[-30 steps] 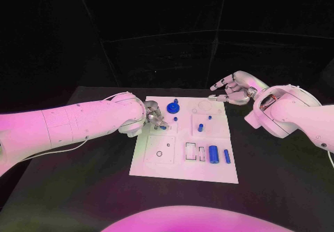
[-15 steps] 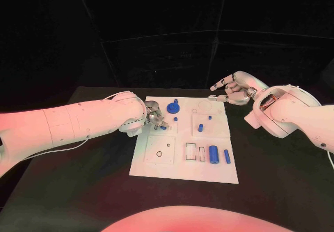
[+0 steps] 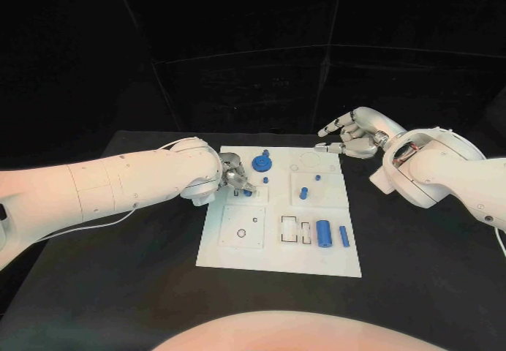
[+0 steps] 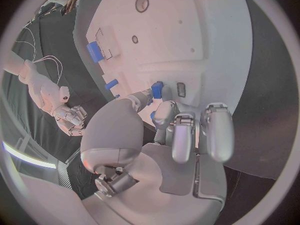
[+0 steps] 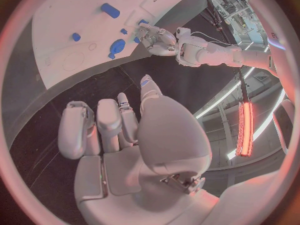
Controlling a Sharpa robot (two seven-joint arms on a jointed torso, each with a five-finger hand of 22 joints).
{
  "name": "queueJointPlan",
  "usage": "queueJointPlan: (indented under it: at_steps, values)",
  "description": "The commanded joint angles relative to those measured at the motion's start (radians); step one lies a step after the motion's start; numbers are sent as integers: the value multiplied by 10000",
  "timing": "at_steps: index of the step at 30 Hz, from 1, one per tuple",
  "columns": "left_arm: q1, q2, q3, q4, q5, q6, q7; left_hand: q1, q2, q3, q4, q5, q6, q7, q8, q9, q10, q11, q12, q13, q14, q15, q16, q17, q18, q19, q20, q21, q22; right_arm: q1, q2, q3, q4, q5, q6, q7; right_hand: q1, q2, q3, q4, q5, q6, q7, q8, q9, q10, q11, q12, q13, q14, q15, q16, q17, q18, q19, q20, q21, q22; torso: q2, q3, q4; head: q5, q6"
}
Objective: Assemble the parts on the task board
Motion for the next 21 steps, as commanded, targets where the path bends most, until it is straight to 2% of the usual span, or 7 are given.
queueJointPlan:
  at_steps: [1,15,21]
  values:
    - [-9,46,-9,-52,29,257,16,-140,18,-180,66,-61,43,18,-3,3,16,42,48,22,1057,-90,31,2634,-64,31,-79,-47,385,19,14,8,12,-25,15,20,-75,49,-64,23,43,74,-4,39,12,-91,12,-58,138,162,18,36,-9,57,-76,0,-59,-9,2,-6,-3,-11,-12]
    - [3,130,-7,-177,29,247,9,-344,57,-866,327,-68,128,-14,68,85,53,16,129,97,1057,-114,31,2634,-77,64,-106,-18,451,19,20,8,0,-25,15,19,-85,46,-105,45,53,75,-3,43,12,-124,12,-74,107,161,18,30,-17,63,-85,2,-75,-38,2,-4,4,-47,-38]
    - [6,147,-6,-206,28,171,5,-995,-156,-2137,1003,-130,177,-24,82,126,92,11,209,175,1057,-118,31,2634,-89,91,-116,8,513,19,22,8,-3,-25,5,19,-94,45,-137,64,51,68,-1,42,10,-146,14,-85,86,160,19,32,-16,67,-93,2,-88,-60,-2,-9,6,-50,-37]
